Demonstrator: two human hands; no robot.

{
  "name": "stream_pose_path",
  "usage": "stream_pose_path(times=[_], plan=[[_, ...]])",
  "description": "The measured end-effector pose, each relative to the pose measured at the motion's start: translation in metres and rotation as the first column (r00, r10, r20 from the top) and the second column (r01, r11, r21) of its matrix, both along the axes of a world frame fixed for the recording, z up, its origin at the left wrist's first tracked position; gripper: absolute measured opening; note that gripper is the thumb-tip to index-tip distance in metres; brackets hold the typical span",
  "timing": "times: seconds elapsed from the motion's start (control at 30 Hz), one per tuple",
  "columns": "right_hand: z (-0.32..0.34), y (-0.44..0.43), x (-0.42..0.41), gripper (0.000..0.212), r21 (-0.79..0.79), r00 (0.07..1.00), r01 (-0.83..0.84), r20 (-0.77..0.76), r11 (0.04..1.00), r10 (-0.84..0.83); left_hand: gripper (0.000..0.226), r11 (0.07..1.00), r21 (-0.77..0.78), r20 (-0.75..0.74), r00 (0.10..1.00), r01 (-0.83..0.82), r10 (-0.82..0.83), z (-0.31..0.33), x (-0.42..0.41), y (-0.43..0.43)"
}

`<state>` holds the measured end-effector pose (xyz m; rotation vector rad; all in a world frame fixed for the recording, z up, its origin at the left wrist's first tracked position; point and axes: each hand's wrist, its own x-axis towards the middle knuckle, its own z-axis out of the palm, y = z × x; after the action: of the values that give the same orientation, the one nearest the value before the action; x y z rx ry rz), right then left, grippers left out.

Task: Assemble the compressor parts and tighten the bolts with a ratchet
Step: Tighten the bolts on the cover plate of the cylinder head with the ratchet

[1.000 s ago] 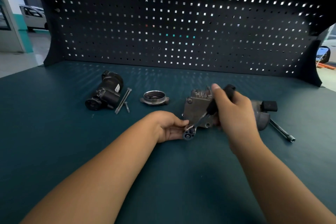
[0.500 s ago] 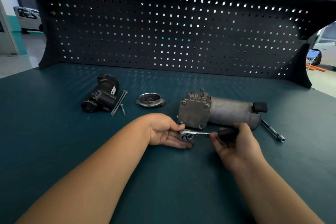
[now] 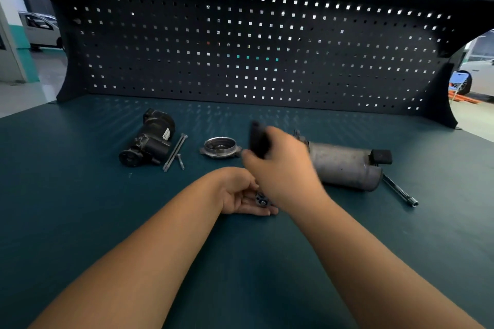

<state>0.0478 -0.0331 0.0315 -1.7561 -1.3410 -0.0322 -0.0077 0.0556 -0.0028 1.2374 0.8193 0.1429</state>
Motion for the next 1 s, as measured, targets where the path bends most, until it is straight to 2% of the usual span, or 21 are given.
stream_pose_path(times=[0.03, 0.1, 0.13, 0.2, 0.27, 0.33, 0.37, 0.43, 0.47, 0.53, 0.6, 0.63, 0.7, 0.73, 0.77, 0.8, 0.87, 0.93, 0.97, 1.0], plan=[[0.003, 0.008, -0.005, 0.014, -0.065, 0.994, -0.033, 0.105, 0.997, 0.039, 0.063, 0.997, 0.046, 0.064, 0.996, -0.066, 0.063, -0.001, 0.001, -0.002], [0.005, 0.019, -0.011, 0.014, -0.180, 0.963, -0.114, 0.220, 0.977, 0.153, 0.083, 0.971, 0.091, 0.202, 0.959, -0.219, 0.198, -0.001, 0.000, -0.010], [0.006, 0.022, -0.011, 0.015, -0.212, 0.953, -0.142, 0.235, 0.967, 0.192, 0.086, 0.965, 0.083, 0.238, 0.946, -0.248, 0.222, -0.002, 0.000, -0.011], [0.007, 0.021, -0.004, 0.023, -0.178, 0.960, -0.165, 0.199, 0.970, 0.200, 0.068, 0.983, 0.063, 0.191, 0.968, -0.174, 0.159, -0.006, 0.002, -0.003], [0.006, 0.014, 0.007, 0.031, -0.051, 0.989, -0.113, 0.086, 0.992, 0.117, 0.043, 0.999, 0.007, 0.035, 0.999, -0.034, 0.034, -0.005, 0.003, 0.003], [-0.003, 0.001, 0.022, 0.026, 0.124, 0.986, 0.021, -0.166, 0.992, 0.000, 0.029, 0.999, -0.037, -0.043, 0.998, 0.036, -0.038, -0.005, 0.003, 0.007], [-0.009, -0.006, 0.029, 0.020, 0.180, 0.948, 0.099, -0.316, 0.979, -0.037, 0.026, 0.998, -0.052, -0.044, 0.998, 0.041, -0.043, -0.006, 0.005, 0.009], [-0.023, -0.021, 0.041, 0.009, 0.233, 0.820, 0.213, -0.571, 0.949, -0.044, 0.023, 0.996, -0.073, -0.034, 0.998, 0.050, -0.053, -0.008, 0.007, 0.009], [-0.030, -0.027, 0.045, 0.007, 0.250, 0.722, 0.252, -0.692, 0.935, -0.009, 0.022, 0.995, -0.085, -0.032, 0.998, 0.056, -0.059, -0.009, 0.007, 0.009], [-0.040, -0.035, 0.049, 0.009, 0.262, 0.463, 0.319, -0.882, 0.911, 0.091, 0.023, 0.992, -0.102, -0.032, 0.997, 0.070, -0.074, -0.010, 0.007, 0.010], [-0.046, -0.038, 0.051, 0.007, 0.213, 0.226, 0.374, -0.965, 0.903, 0.134, 0.022, 0.991, -0.107, -0.025, 0.996, 0.079, -0.082, -0.010, 0.006, 0.011], [-0.048, -0.039, 0.051, 0.008, 0.183, 0.141, 0.390, -0.980, 0.902, 0.138, 0.021, 0.991, -0.110, -0.023, 0.997, 0.074, -0.077, -0.009, 0.005, 0.010], [-0.050, -0.039, 0.051, 0.013, 0.159, 0.060, 0.411, -0.987, 0.898, 0.147, 0.020, 0.992, -0.108, -0.031, 0.997, 0.062, -0.066, -0.008, 0.005, 0.008], [-0.049, -0.039, 0.050, 0.012, 0.171, 0.076, 0.415, -0.985, 0.894, 0.154, 0.021, 0.993, -0.104, -0.038, 0.998, 0.055, -0.060, -0.007, 0.005, 0.008], [-0.047, -0.038, 0.047, 0.010, 0.198, 0.133, 0.411, -0.979, 0.890, 0.156, 0.021, 0.994, -0.098, -0.045, 0.998, 0.049, -0.054, -0.007, 0.006, 0.007], [-0.045, -0.037, 0.044, 0.008, 0.232, 0.231, 0.397, -0.962, 0.888, 0.148, 0.021, 0.995, -0.093, -0.051, 0.997, 0.044, -0.049, -0.007, 0.006, 0.007], [-0.037, -0.033, 0.036, 0.006, 0.284, 0.494, 0.325, -0.864, 0.902, 0.094, 0.021, 0.996, -0.083, -0.050, 0.998, 0.032, -0.036, -0.007, 0.007, 0.006], [-0.027, -0.025, 0.028, 0.008, 0.270, 0.771, 0.226, -0.637, 0.936, -0.002, 0.021, 0.997, -0.074, -0.040, 0.999, 0.024, -0.027, -0.006, 0.005, 0.006], [-0.020, -0.020, 0.024, 0.013, 0.243, 0.886, 0.174, -0.462, 0.954, -0.044, 0.023, 0.998, -0.064, -0.037, 0.999, 0.024, -0.027, -0.005, 0.004, 0.005], [-0.014, -0.015, 0.019, 0.016, 0.201, 0.959, 0.113, -0.278, 0.973, -0.054, 0.026, 0.999, -0.044, -0.038, 0.999, 0.025, -0.026, -0.004, 0.003, 0.004]])
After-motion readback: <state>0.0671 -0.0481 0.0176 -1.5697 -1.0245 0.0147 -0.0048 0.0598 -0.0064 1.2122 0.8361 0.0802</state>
